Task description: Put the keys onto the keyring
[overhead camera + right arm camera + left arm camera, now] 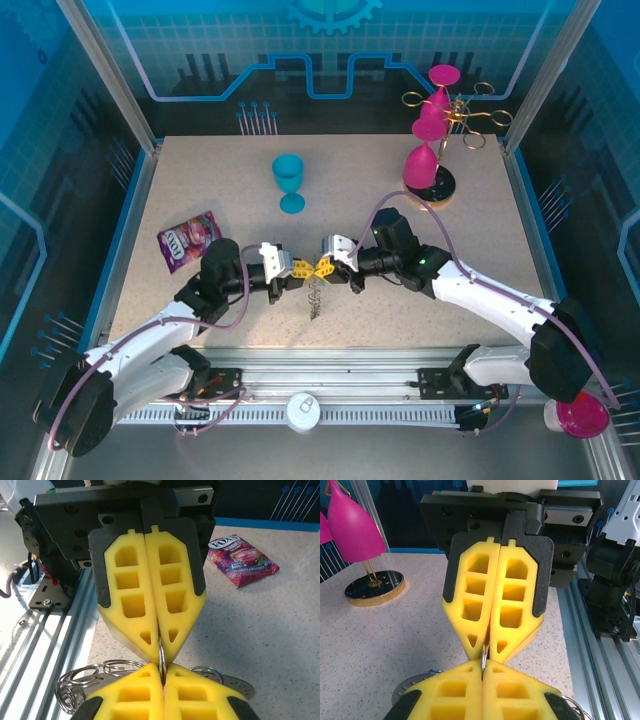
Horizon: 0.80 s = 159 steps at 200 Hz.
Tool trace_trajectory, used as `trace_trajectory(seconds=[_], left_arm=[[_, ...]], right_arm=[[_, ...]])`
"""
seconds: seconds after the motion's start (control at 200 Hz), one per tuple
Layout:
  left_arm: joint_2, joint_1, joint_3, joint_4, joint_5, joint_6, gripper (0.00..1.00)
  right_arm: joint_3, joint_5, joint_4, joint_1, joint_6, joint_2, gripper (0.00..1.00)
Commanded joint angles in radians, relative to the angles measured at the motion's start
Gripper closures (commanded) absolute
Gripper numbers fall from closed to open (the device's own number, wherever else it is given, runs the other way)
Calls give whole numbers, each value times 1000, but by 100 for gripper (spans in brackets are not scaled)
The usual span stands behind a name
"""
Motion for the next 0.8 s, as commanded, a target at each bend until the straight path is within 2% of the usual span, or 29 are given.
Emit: trace_trajectory(seconds=[0.0, 0.045, 0.075, 0.215, 0.43, 0.56, 0.675, 0.76, 0.79], left_arm=[[-4, -2, 1, 49, 26, 3, 100], [-1, -3, 7, 30, 8, 9, 100], [2, -2, 13, 8, -5, 19, 94], [2, -17, 48, -116, -59, 100, 87], [0, -44, 76, -213, -111, 161, 86], [-1, -48, 80, -226, -109, 172, 87], [-7, -50, 84, -234, -90, 179, 100], [-24, -50, 74, -229, -88, 179, 100], [-33, -49, 66, -216, -87, 175, 100]], right_arm=[[57, -21, -30, 0, -26, 6, 100], [81, -10, -82, 2, -52, 6, 100], [99, 1, -125, 2, -74, 7, 100], [214, 91, -362, 34, -198, 44, 100], [370, 221, -600, 101, -314, 151, 100], [429, 214, -631, 125, -324, 185, 100], [469, 200, -648, 136, -321, 208, 100], [433, 173, -586, 116, -275, 178, 100], [406, 156, -549, 103, -245, 157, 92]])
